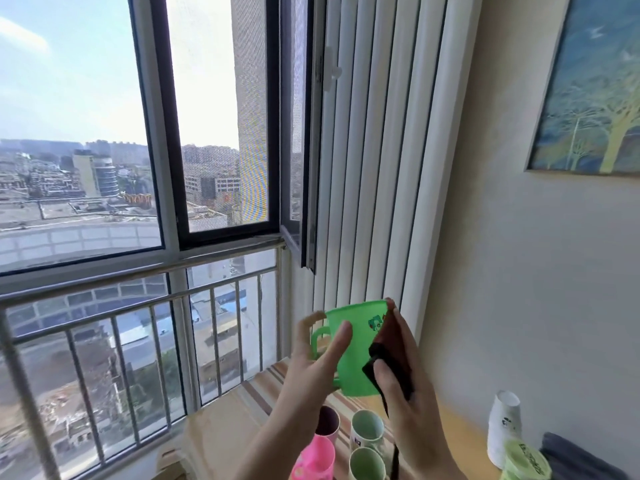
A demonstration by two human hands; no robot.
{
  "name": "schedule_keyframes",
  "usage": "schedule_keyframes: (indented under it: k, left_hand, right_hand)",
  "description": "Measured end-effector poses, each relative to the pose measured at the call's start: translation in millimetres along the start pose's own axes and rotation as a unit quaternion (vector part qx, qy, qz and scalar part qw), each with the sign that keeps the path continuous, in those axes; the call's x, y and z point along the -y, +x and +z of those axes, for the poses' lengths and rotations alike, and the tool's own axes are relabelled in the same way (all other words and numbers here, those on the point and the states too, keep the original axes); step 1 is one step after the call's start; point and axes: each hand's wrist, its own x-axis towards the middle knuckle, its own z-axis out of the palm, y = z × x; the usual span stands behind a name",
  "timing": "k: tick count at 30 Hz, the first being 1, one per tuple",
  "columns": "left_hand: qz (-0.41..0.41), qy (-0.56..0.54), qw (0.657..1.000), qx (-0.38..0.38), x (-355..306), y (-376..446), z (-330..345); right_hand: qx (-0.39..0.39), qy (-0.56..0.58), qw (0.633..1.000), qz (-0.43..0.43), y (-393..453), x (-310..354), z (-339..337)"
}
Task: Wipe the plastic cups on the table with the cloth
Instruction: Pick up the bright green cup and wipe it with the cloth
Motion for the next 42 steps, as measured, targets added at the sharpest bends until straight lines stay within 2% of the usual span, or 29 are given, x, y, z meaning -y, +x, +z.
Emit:
schedule_keyframes:
  k: [2, 5, 11, 16, 21, 27, 30, 33, 37, 39, 42]
  left_hand:
    - [0.013, 0.041, 0.999, 0.016, -1.7, 2.6, 0.2]
    - [0.033, 0.118, 0.992, 0.009, -6.9, 7.0, 1.1]
    - [-0.03, 0.011, 0.997, 0.075, -4.4, 6.4, 6.2]
    - [-0.018, -0.016, 0.997, 0.078, -9.8, 11.7, 4.9]
    - [-0.052, -0.065, 0.993, 0.089, -12.2, 19.7, 1.2]
    - [-0.004, 0.041, 0.993, 0.107, -12.6, 26.9, -0.4]
    - [-0.005, 0.031, 0.992, 0.119, -12.6, 26.0, -3.8]
    - [0.0, 0.013, 0.994, 0.108, -13.5, 25.8, -5.5]
    - [-0.037, -0.07, 0.991, 0.107, -13.0, 25.8, -6.7]
    - [-0.042, -0.094, 0.989, 0.11, -12.9, 24.7, -7.5]
    - [-0.029, -0.074, 0.99, 0.116, -13.3, 26.7, -8.2]
  right_hand:
    - [-0.022, -0.01, 1.0, -0.005, 0.3, 1.6, -0.3]
    - [-0.087, -0.134, 0.985, -0.069, -0.9, 0.8, 2.6]
    - [-0.077, -0.207, 0.962, -0.159, -0.4, 10.4, 14.4]
    - [-0.068, -0.073, 0.992, -0.08, 12.1, 7.9, 9.5]
    - [-0.05, 0.006, 0.997, -0.053, 18.7, 11.2, 14.1]
    - [-0.075, -0.105, 0.988, -0.085, 18.7, 9.6, 17.8]
    - [-0.061, -0.161, 0.98, -0.095, 17.8, 5.2, 18.2]
    - [-0.05, -0.234, 0.959, -0.15, 16.6, 5.5, 19.0]
    - [-0.042, -0.172, 0.969, -0.171, 19.4, 11.1, 19.7]
    - [-0.053, -0.134, 0.98, -0.139, 22.7, 9.8, 17.4]
    - [-0.081, -0.129, 0.984, -0.094, 22.9, 5.4, 19.1]
